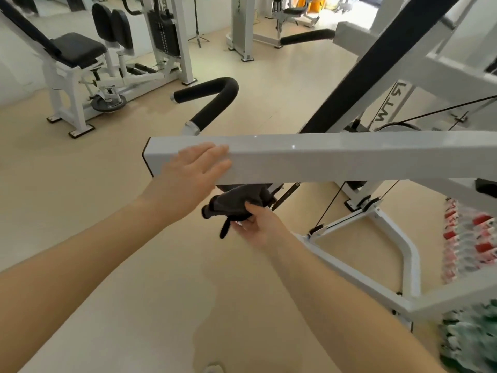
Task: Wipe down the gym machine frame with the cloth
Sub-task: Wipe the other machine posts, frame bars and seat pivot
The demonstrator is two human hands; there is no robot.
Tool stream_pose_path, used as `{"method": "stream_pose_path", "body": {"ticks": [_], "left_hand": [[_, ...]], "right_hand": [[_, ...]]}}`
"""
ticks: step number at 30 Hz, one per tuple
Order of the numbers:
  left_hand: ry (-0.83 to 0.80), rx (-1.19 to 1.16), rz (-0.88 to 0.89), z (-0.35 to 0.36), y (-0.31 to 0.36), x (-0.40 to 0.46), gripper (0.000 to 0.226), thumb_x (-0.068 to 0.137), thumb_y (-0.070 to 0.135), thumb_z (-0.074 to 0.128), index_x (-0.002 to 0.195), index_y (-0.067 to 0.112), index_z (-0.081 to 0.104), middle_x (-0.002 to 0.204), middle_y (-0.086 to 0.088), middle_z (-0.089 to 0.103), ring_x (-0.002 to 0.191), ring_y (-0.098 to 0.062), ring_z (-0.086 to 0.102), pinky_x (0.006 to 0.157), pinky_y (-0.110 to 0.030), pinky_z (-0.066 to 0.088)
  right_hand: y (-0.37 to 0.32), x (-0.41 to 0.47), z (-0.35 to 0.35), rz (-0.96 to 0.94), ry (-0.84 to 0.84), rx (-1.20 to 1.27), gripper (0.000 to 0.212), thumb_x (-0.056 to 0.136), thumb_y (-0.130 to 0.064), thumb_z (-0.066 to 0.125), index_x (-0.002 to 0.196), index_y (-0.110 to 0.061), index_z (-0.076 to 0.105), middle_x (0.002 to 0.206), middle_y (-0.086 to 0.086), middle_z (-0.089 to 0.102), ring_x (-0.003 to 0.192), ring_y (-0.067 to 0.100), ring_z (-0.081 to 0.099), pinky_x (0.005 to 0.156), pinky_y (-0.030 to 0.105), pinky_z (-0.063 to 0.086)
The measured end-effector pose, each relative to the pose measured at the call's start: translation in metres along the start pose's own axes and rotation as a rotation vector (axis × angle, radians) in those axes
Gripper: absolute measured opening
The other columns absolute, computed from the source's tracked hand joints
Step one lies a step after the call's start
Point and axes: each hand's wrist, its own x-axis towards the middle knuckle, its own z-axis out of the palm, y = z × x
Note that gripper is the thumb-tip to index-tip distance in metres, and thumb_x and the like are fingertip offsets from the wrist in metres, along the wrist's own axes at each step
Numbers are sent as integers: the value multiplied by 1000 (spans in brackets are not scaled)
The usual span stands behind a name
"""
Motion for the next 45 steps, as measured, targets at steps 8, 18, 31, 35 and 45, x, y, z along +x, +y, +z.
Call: {"method": "stream_pose_path", "body": {"ticks": [8, 18, 31, 35, 45], "left_hand": [[21, -1, 4, 7, -40, -20, 52, 81, 0, 32, 128, 7, 53, 123, -19, 59, 108, -35, 59, 84, -45, 51], [173, 120, -2, 32, -25, -20, 54, 77, -3, 59, 130, 1, 44, 131, -20, 51, 118, -33, 38, 103, -44, 25], [348, 231, -25, 53, 49, 59, 45, 76, 16, 60, 119, 10, 48, 117, -8, 53, 101, -25, 43, 88, -35, 34], [296, 191, -174, 57, 69, 79, 46, 70, 28, 65, 109, 12, 47, 108, -6, 43, 96, -24, 39, 83, -34, 32], [252, 176, -304, 49, 93, 84, 51, 68, 15, 70, 114, 16, 47, 109, -9, 51, 100, -27, 38, 87, -37, 30]], "right_hand": [[22, 19, 50, -134, -140, 353, 22, 100, -6, 34, 109, -2, 54, 105, 16, 61, 128, 32, 45, 96, 41, 40], [-21, 4, -7, -300, -82, 446, 30, 102, -20, 33, 93, -7, 58, 87, 9, 69, 101, 25, 60, 106, 49, 34], [-64, 11, -34, -261, -99, 428, 23, 100, -13, 39, 90, -5, 58, 91, 9, 63, 91, 26, 59, 93, 50, 43], [-104, -5, -75, -294, -89, 457, 25, 99, -10, 37, 87, -5, 58, 87, 8, 63, 96, 28, 59, 96, 51, 43], [-86, 2, -53, 5, -172, 419, 23, 99, -8, 39, 100, 4, 59, 102, 21, 63, 98, 40, 58, 85, 50, 46]]}}
